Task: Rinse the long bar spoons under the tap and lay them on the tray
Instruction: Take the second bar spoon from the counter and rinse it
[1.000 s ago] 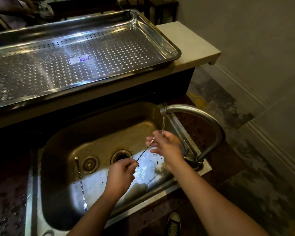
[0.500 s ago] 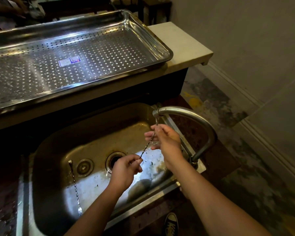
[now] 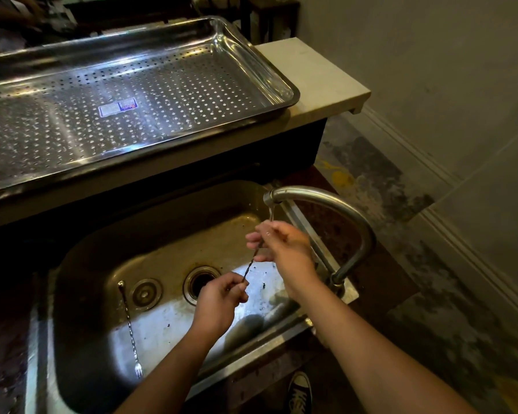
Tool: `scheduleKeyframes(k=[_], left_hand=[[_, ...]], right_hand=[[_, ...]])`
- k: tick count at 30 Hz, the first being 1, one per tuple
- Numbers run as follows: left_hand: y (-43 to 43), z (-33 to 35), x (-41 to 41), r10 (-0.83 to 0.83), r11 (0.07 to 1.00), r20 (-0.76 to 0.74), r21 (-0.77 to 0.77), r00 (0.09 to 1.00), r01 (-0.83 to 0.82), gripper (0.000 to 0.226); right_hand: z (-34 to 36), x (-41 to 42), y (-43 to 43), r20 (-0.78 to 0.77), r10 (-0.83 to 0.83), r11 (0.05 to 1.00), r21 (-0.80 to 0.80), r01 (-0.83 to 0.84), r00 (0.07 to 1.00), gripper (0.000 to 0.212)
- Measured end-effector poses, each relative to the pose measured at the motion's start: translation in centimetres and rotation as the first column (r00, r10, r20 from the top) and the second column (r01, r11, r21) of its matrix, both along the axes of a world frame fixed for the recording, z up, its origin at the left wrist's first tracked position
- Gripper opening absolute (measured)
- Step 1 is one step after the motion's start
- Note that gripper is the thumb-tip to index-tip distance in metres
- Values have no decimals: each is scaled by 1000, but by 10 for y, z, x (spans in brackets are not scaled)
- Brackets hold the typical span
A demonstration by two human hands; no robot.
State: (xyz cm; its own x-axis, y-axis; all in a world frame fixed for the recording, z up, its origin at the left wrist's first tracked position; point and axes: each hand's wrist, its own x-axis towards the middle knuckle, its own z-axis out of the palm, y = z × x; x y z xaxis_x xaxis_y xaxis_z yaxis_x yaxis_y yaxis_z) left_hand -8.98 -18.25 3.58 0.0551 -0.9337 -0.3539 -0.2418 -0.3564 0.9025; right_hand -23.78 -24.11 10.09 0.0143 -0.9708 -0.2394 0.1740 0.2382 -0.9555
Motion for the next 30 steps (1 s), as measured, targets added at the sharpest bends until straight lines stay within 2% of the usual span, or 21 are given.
scheduleKeyframes(k=[4, 7, 10, 12, 14, 16, 17, 24, 30], left_hand=[[-1, 4, -2, 28, 1000, -51, -9, 998, -29, 24], [-8, 11, -10, 26, 999, -40, -24, 999, -27, 23], [-19, 18, -19, -15, 1000, 28, -19, 1000, 15, 19], [-26, 22, -26, -61, 998, 63, -11, 996, 62, 15], [-34, 27, -32, -107, 994, 83, -26, 991, 109, 13], [-42, 34, -38, -146, 986, 106, -66, 984, 153, 13], [-46, 37, -40, -156, 982, 120, -84, 981, 166, 13], [-63, 47, -45, -165, 947, 321, -211, 933, 240, 17], [-63, 48, -42, -142, 954, 217, -231, 966, 192, 14]], right_hand=[[-1, -1, 4, -75, 84, 996, 45, -81, 994, 13], [2, -6, -3, -86, 25, 999, 49, -21, 996, 16], [6, -8, -11, -4, -66, 998, 20, 66, 998, 9], [4, -9, -10, -13, -54, 998, 23, 54, 998, 10], [-2, -10, -8, -186, -8, 1000, 16, 12, 982, 15], [-7, -12, -7, -383, 4, 999, -35, -19, 924, 22], [-9, -14, -7, -410, -19, 998, -66, -9, 912, 21], [-1, -18, -6, -283, -93, 983, -176, 44, 955, 7], [-4, -17, -6, -349, -32, 985, -168, -29, 937, 17]])
